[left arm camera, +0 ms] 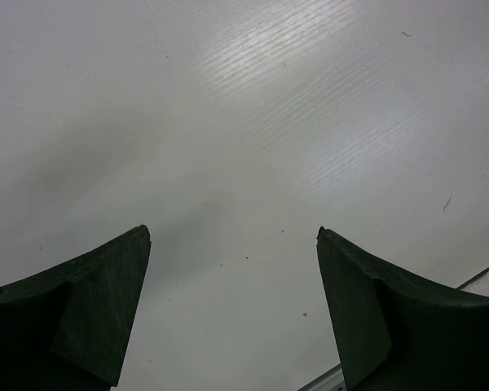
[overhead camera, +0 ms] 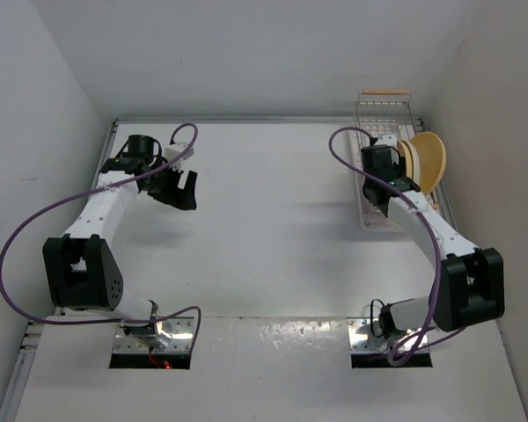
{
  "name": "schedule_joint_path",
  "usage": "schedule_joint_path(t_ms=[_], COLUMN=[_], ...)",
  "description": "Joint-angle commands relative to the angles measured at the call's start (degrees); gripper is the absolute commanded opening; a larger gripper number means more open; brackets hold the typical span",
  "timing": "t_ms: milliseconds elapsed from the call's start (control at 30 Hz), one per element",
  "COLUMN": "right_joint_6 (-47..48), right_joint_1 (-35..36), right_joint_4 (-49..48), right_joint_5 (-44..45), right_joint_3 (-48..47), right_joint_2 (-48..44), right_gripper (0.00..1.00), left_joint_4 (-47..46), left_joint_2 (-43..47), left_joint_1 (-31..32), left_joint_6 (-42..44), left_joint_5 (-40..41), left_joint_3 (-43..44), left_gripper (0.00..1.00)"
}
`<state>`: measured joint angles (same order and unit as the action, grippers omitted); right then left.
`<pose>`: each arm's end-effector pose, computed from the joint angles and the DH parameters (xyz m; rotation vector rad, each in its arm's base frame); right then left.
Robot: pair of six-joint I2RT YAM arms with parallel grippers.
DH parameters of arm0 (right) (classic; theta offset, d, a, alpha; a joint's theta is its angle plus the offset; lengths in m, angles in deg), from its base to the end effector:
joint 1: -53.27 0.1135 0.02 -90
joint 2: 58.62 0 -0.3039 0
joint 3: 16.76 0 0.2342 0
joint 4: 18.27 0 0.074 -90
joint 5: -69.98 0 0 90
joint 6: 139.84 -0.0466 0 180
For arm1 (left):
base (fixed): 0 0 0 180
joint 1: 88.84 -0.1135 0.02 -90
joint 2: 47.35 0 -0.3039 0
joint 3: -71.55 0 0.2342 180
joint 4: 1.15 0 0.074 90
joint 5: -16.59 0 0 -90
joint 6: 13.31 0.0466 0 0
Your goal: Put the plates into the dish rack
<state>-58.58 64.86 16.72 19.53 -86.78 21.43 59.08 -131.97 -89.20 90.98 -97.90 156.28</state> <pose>0.2762 0.0263 0.2943 0.2714 2.1973 -0.6150 0.2838 -0.0175 0.3156 0.4534 2.5003 -0.4598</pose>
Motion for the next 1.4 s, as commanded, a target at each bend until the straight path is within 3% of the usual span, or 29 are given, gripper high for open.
schedule_joint_path(t_ms=[0,333,467,633,667,767,800,1133,1367], right_joint_6=[-0.8,-0.5,0.0,0.2,0.5,1.3,1.3,6.4,3.6], right_joint_1=[-0.1,0.2,0.2,0.1,0.1,0.3,0.3,4.0,5.0], right_joint_4=[0.2,1.0,-0.1,0.0,0.1,-0.5,-0.8,-4.8,-3.0], right_joint_5=[-0.8,0.3,0.5,0.3,0.4,0.8,0.9,8.5,10.5], right_joint_3=[-3.9,-4.8,-4.1,-4.1,-4.1,-3.9,-3.9,-3.8,-4.0], right_joint_2=[-2.5,-5.2,-4.6,-3.2,-2.9,-2.8,-2.8,-1.4,0.9], right_gripper=[0.51,0.50,0.36,0.33,0.29,0.03,0.00,0.00,0.00], left_joint_4=[-0.7,-0.7,-0.7,-0.7,-0.7,-0.7,-0.7,-0.7,-0.7], left_joint_2=[1.2,1.2,1.2,1.2,1.2,1.2,1.2,0.7,0.7], left_joint_1=[-0.5,-0.5,-0.5,-0.5,-0.5,-0.5,-0.5,-0.5,-0.5], left_joint_6=[-0.6,-0.6,-0.6,0.0,0.0,0.0,0.0,0.0,0.0], left_joint_5=[-1.2,-1.2,-1.2,-1.2,-1.2,-1.2,-1.2,-1.2,-1.2], left_joint_3=[0.0,0.0,-0.5,-0.5,-0.5,-0.5,-0.5,-0.5,-0.5], left_gripper=[0.87,0.87,0.87,0.87,0.87,0.87,0.87,0.87,0.87])
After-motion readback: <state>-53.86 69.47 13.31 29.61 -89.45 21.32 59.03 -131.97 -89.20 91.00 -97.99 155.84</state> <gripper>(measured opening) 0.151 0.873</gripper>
